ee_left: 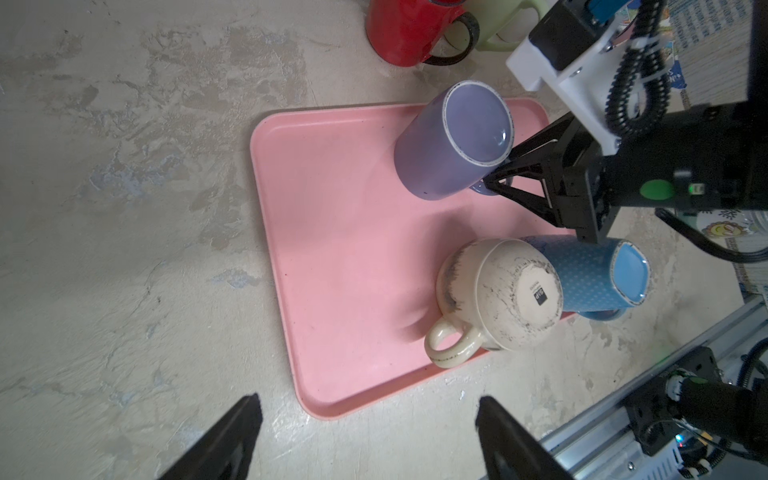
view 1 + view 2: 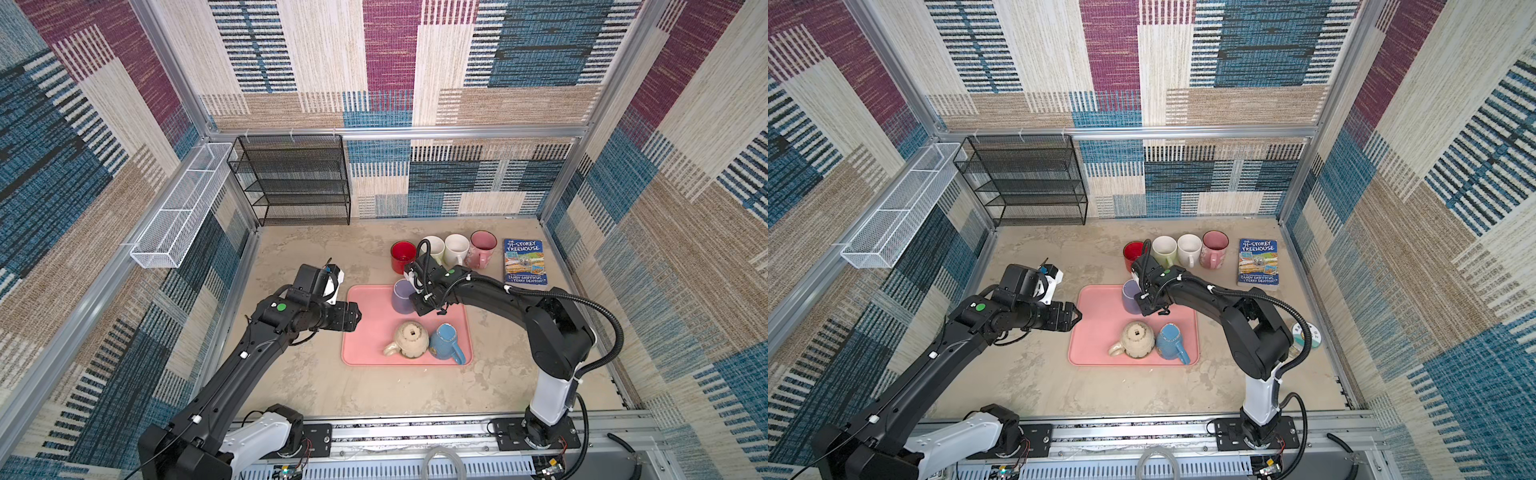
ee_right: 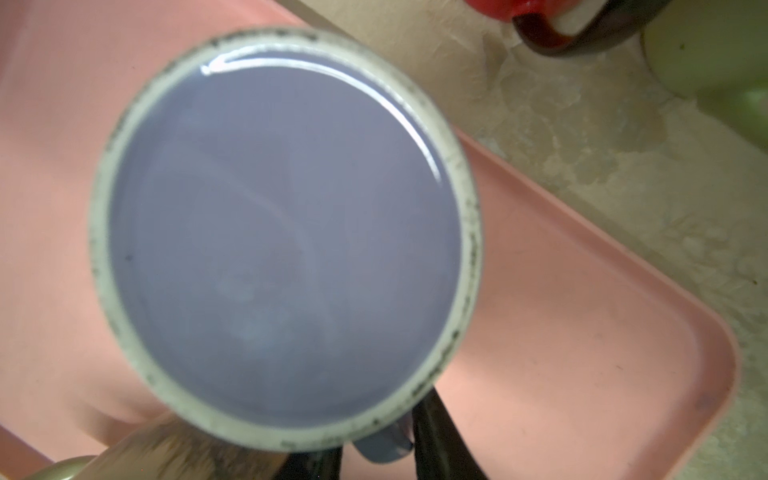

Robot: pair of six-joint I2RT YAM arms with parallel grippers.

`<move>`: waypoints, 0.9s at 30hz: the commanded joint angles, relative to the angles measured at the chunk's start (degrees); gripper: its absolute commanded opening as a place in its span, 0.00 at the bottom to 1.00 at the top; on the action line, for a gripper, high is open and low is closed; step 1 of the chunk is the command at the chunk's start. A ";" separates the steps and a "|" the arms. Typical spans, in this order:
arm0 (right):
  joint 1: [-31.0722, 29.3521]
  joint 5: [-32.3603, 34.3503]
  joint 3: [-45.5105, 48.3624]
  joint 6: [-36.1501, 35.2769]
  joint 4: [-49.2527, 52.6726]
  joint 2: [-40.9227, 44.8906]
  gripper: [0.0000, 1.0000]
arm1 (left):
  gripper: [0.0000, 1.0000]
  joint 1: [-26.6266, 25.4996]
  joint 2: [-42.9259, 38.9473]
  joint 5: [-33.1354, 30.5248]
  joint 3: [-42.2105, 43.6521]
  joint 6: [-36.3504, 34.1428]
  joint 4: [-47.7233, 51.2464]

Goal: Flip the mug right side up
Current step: 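Lift the purple mug off the tray with the right gripper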

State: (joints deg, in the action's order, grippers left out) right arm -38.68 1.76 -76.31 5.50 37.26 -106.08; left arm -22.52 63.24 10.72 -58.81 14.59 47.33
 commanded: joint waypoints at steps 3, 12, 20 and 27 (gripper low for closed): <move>-0.43 1.26 -1.21 -0.83 0.68 -0.42 0.27 | 0.87 0.05 0.04 0.26 0.01 -1.32 0.39; -1.13 2.19 -2.34 -1.33 1.58 -1.97 0.24 | 0.87 0.02 0.20 0.21 0.01 -1.32 0.37; -1.32 2.55 -3.22 -1.10 1.58 -2.85 0.24 | 0.87 0.05 0.21 0.31 -0.03 -1.32 0.32; -1.40 2.30 -3.75 -1.15 1.74 -3.05 0.06 | 0.86 0.04 0.03 0.18 0.09 -1.32 0.39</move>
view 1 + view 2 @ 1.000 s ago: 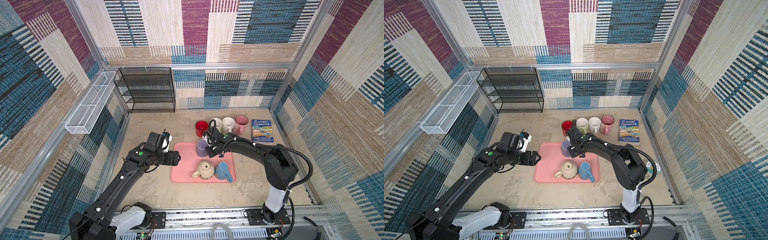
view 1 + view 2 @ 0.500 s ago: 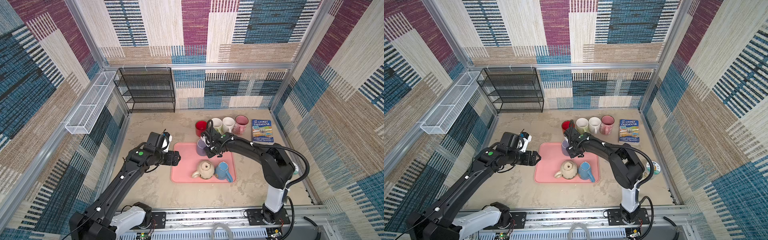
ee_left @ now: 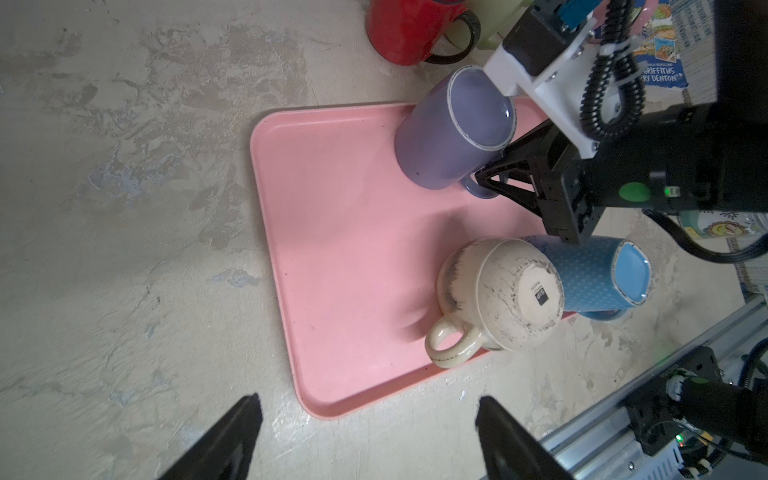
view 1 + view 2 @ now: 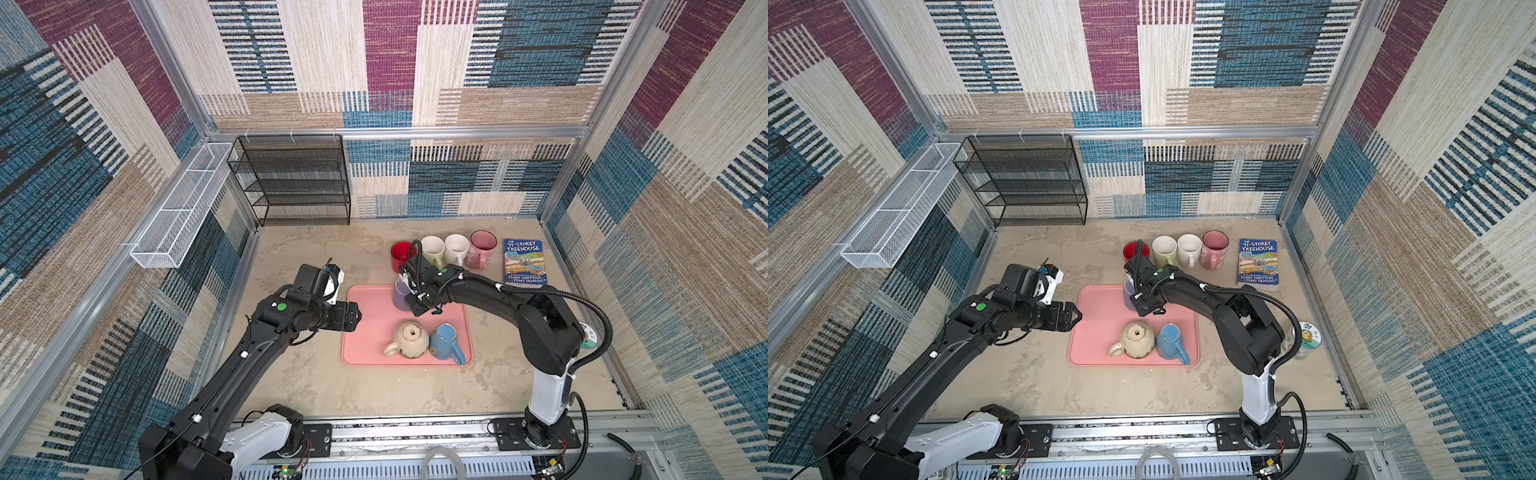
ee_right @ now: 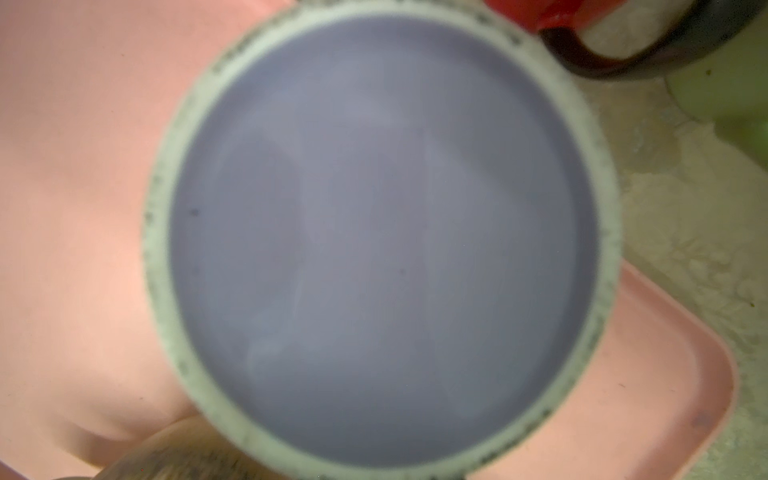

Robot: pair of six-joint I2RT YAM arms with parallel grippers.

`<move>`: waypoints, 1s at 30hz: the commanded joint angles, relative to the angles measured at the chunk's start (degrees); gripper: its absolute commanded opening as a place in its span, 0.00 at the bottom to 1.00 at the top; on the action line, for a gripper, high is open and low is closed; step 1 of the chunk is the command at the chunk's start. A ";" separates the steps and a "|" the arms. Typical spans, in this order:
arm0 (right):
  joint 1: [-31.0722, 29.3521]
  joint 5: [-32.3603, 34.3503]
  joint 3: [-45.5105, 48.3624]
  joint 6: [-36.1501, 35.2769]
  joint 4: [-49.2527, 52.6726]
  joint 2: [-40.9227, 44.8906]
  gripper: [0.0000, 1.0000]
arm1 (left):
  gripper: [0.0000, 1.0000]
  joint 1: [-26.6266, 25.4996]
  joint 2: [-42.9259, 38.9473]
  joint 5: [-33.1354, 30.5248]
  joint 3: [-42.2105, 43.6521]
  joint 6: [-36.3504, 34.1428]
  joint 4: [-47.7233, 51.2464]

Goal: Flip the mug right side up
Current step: 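Lift the purple mug off the tray with the right gripper, then tilt the purple mug toward the left gripper while the left gripper reaches in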

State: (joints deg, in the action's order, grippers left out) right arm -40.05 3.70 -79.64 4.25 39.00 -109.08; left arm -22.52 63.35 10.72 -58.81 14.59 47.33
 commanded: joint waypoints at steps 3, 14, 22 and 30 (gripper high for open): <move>-0.03 -0.01 -0.42 0.12 0.01 0.09 0.00 | 0.87 0.03 -0.13 0.09 0.09 -1.25 0.39; -0.03 -2.61 1.67 0.06 -3.76 6.08 0.00 | 0.87 0.01 -0.51 1.09 -0.16 0.12 -0.58; -0.03 -6.11 6.29 1.68 -11.65 13.70 0.00 | 0.87 0.03 -3.96 4.86 0.45 2.93 -5.65; 0.48 -16.59 14.01 4.45 -23.47 23.56 0.00 | 0.87 -0.06 -5.10 17.11 7.49 10.07 -20.41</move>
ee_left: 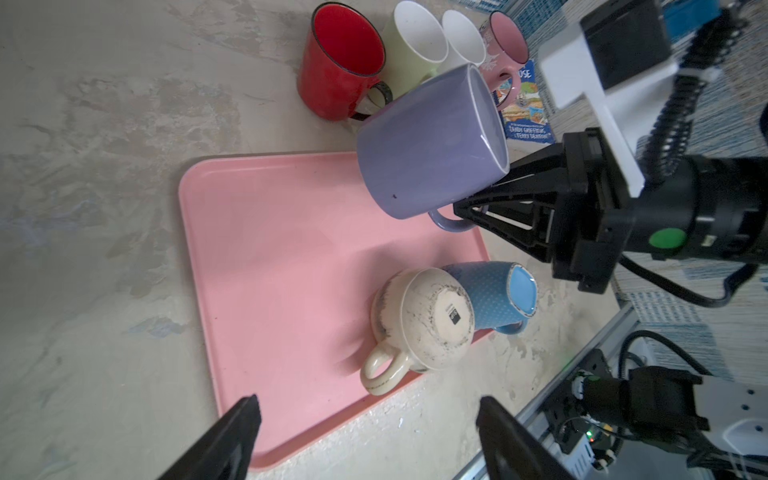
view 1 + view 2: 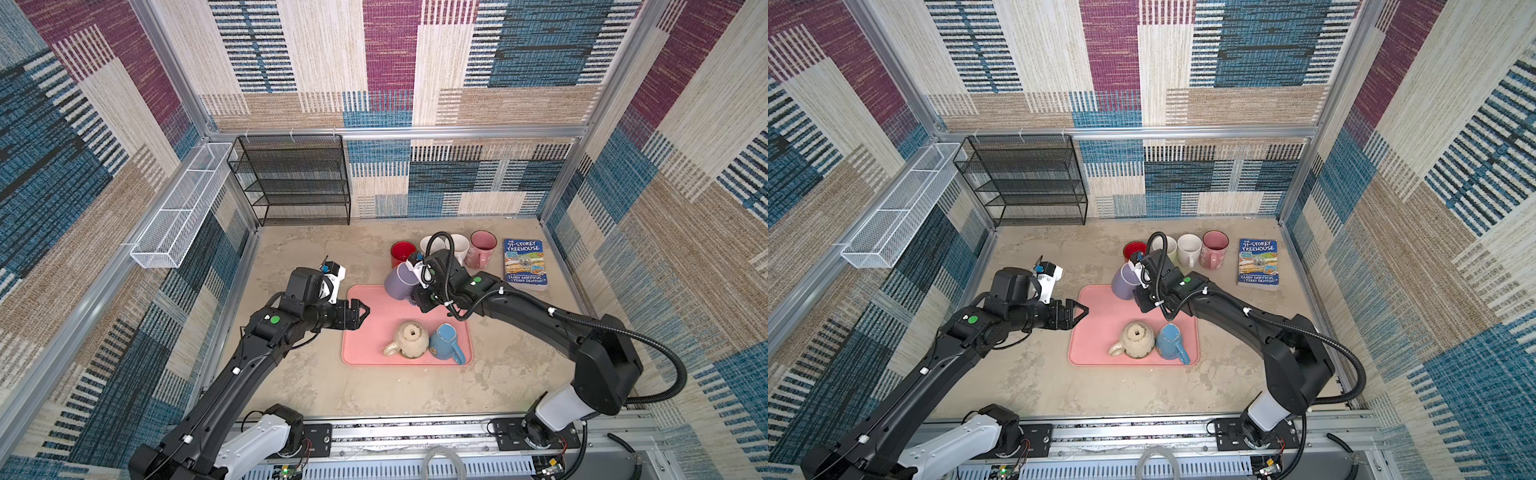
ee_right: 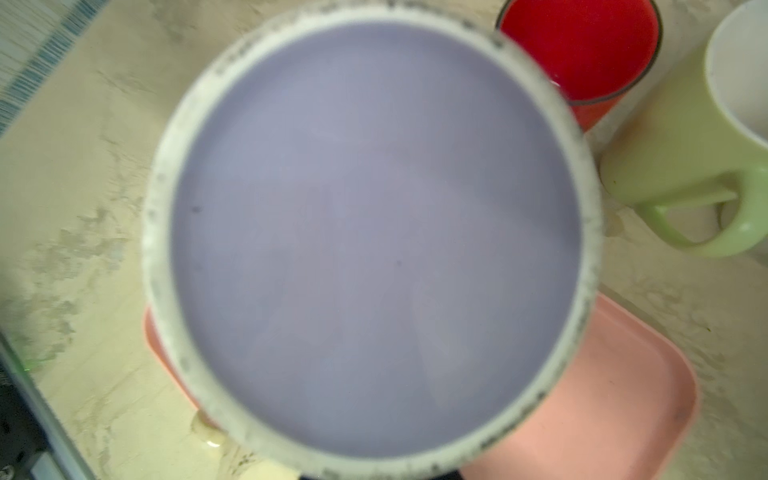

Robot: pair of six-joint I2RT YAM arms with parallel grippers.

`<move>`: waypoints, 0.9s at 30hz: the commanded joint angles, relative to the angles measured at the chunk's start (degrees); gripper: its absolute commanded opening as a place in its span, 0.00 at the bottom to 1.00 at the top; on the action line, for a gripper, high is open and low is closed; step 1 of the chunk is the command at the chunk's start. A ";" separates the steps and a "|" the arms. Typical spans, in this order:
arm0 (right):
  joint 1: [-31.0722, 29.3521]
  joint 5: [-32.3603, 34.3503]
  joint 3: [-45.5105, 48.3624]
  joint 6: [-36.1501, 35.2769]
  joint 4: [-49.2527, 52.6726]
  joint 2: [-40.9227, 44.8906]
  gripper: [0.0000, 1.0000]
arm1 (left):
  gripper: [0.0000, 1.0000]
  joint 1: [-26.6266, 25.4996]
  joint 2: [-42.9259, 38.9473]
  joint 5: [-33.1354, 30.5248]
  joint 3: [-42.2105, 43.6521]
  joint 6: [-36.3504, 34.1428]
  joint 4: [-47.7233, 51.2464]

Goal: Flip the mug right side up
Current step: 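Tilt the purple mug toward the left gripper while the left gripper reaches in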

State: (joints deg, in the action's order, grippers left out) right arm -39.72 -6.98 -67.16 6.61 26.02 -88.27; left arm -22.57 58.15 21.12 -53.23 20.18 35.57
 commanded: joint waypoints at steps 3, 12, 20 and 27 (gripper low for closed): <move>1.40 -9.79 4.19 4.12 -14.02 5.84 0.00 | 0.86 -0.02 -0.03 9.77 4.60 7.13 -14.76; 8.29 -28.14 14.40 12.26 -27.88 14.12 0.00 | 0.82 -0.35 -0.39 16.32 11.42 13.53 -32.77; 10.43 -37.97 21.39 20.04 -42.13 17.01 0.00 | 0.73 -3.95 2.86 17.89 11.20 13.51 -38.65; 10.86 -43.21 24.22 25.47 -51.83 15.88 0.00 | 0.60 -7.26 5.36 17.90 11.84 14.71 -46.12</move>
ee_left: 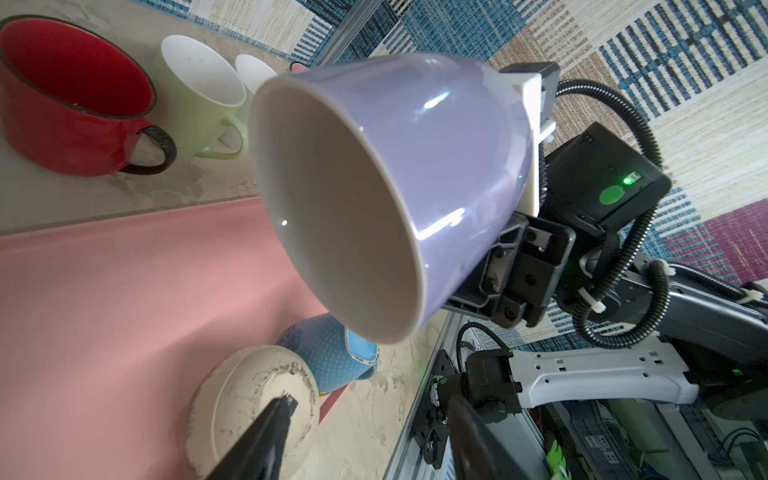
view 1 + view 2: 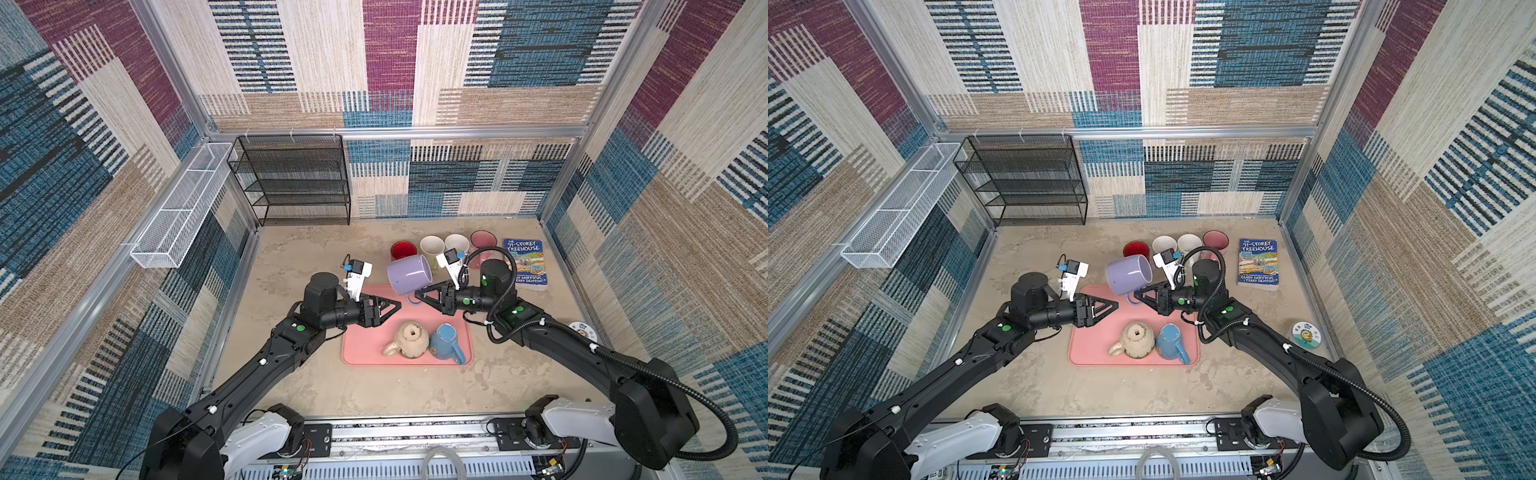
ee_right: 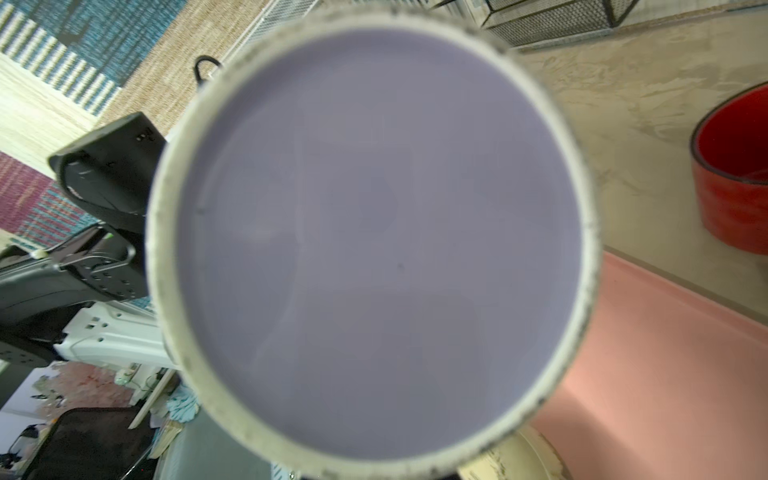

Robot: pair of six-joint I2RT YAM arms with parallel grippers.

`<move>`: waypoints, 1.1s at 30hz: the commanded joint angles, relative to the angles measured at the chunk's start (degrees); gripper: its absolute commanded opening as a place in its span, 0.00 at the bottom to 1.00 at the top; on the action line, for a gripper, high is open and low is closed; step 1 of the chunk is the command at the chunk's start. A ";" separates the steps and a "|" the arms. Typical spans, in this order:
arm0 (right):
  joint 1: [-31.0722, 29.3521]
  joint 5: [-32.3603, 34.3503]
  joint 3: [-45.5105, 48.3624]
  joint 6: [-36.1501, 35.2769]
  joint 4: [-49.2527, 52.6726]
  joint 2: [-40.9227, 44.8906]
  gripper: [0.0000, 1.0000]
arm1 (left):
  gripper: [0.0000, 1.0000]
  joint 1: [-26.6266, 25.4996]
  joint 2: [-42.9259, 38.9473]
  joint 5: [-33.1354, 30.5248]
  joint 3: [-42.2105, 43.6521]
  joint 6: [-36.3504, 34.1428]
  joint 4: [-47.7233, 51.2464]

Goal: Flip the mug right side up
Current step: 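Tilt the purple mug toward the left gripper while the left gripper reaches in, then grasp the purple mug's rim with the left gripper while the right holds it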

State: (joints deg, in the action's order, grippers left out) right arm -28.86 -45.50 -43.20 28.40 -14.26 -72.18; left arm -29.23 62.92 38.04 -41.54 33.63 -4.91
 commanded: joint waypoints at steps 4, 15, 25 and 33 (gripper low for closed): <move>0.08 -6.30 1.03 5.97 -15.11 -0.91 0.00 | 0.50 -1.76 1.98 0.16 -0.08 0.88 -7.07; 0.12 -8.83 5.16 17.13 -32.23 -4.89 0.00 | 0.49 -2.14 2.19 -3.21 3.57 4.86 -19.96; 0.04 -9.22 6.77 22.80 -42.78 -8.45 0.00 | 0.36 -2.14 5.21 -2.21 3.35 6.11 -25.14; -0.34 -10.63 6.81 24.46 -46.19 -11.62 0.00 | 0.29 -2.14 7.13 -1.48 2.70 7.07 -27.89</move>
State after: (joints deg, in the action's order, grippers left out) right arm -28.75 -52.47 -36.34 50.76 -54.50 -83.31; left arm -31.40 69.78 36.40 -38.04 39.27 -27.62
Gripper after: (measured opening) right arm 0.167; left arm 0.301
